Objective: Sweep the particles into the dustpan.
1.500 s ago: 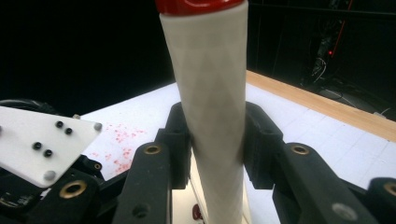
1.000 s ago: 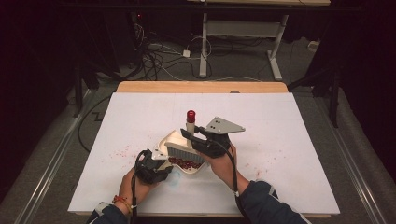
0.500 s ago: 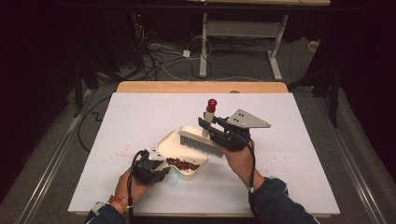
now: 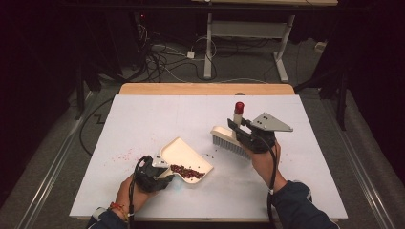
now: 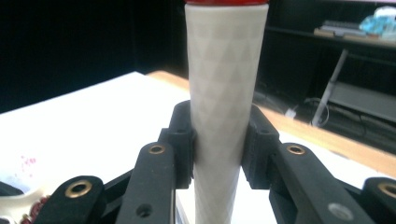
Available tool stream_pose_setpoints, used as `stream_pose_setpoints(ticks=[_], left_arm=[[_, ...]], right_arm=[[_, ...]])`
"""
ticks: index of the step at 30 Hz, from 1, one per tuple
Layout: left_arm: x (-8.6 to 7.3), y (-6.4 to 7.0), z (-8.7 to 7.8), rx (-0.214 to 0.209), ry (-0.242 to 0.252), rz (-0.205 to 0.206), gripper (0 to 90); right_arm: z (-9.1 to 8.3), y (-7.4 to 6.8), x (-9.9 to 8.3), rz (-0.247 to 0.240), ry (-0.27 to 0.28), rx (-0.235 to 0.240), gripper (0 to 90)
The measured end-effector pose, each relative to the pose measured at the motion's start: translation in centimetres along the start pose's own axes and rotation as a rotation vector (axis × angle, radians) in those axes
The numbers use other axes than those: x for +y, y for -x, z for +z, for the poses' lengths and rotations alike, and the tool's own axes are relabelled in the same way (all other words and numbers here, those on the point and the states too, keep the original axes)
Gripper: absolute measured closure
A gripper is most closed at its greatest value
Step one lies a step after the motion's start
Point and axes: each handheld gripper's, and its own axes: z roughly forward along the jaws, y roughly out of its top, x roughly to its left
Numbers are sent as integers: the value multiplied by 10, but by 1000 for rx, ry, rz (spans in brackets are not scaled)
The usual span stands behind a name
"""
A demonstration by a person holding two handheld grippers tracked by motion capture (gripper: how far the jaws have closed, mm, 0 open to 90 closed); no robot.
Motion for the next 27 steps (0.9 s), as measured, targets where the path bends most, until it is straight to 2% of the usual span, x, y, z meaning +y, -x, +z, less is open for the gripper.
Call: stream_pose_setpoints(ticks=[2,6,9,10,12,15,18,22,25,27], left_arm=[[0,2,0,2,-1,3,632],[2,4,0,3,-4,2,632],[6,5,3,6,-10,3,632],[7,6,3,6,-11,4,632],[8,7,4,10,-12,4,632],[7,6,4,5,-9,3,632],[7,5,3,2,-9,3,632],[6,4,3,-1,-7,2,632],[6,4,3,-3,-4,0,632],[5,4,3,-5,-3,-4,632]], right_arm=[[-1,-1,-4,-9,-24,-8,699],[-6,-20,-6,-42,-57,24,699],[-6,-33,-7,-14,-59,87,698],[-6,-40,-7,-37,-61,95,696],[-7,-48,-6,-54,-65,115,695],[-9,-56,-4,-39,-61,168,699],[-14,-58,1,-17,-37,209,701],[-21,-59,7,-57,-8,191,700],[-22,-54,7,-48,-2,186,700],[-22,-50,7,-57,0,164,700]])
